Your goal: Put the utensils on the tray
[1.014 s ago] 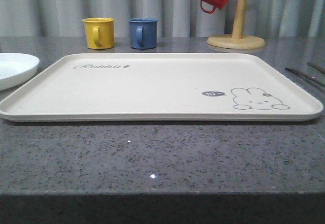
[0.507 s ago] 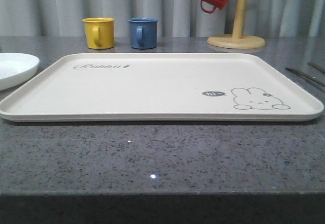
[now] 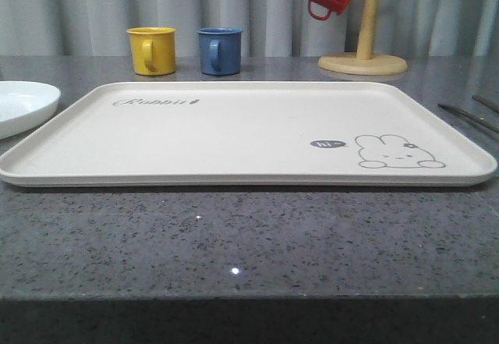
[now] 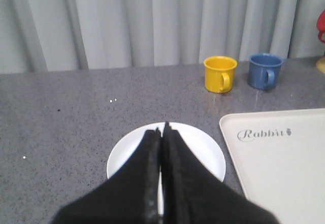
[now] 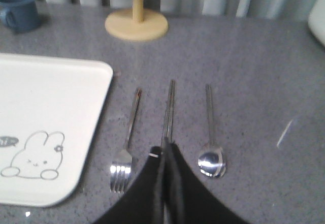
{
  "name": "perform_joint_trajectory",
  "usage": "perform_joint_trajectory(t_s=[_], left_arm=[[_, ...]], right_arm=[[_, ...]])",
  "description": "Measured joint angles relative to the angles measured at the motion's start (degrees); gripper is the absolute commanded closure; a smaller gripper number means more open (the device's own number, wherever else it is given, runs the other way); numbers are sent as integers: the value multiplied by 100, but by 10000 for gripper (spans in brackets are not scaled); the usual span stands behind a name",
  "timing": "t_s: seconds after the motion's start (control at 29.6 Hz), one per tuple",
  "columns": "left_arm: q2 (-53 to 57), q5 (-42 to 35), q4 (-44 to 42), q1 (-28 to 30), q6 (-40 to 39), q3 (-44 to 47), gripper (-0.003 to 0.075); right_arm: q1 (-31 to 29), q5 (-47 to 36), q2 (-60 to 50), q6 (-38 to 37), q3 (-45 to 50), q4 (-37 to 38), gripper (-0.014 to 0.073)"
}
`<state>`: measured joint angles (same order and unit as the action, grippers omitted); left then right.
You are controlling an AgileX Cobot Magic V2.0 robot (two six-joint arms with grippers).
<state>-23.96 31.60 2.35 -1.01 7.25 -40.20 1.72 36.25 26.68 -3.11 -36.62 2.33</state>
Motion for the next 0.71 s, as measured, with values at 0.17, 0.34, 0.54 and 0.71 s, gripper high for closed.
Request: perform_joint_trajectory(t_s=[0.17,0.34,0.54,0.71], left_arm=[[-329,83,0,0,0,0,738],[-593,132,10,0,0,0,738],[-712,170,10,0,0,0,625],[-723,334,10,0,0,0,316]], right_arm=[[0,75,469,0,0,0,662],[0,75,814,0,0,0,659],[0,75,892,0,0,0,420],[0,75,892,0,0,0,158]])
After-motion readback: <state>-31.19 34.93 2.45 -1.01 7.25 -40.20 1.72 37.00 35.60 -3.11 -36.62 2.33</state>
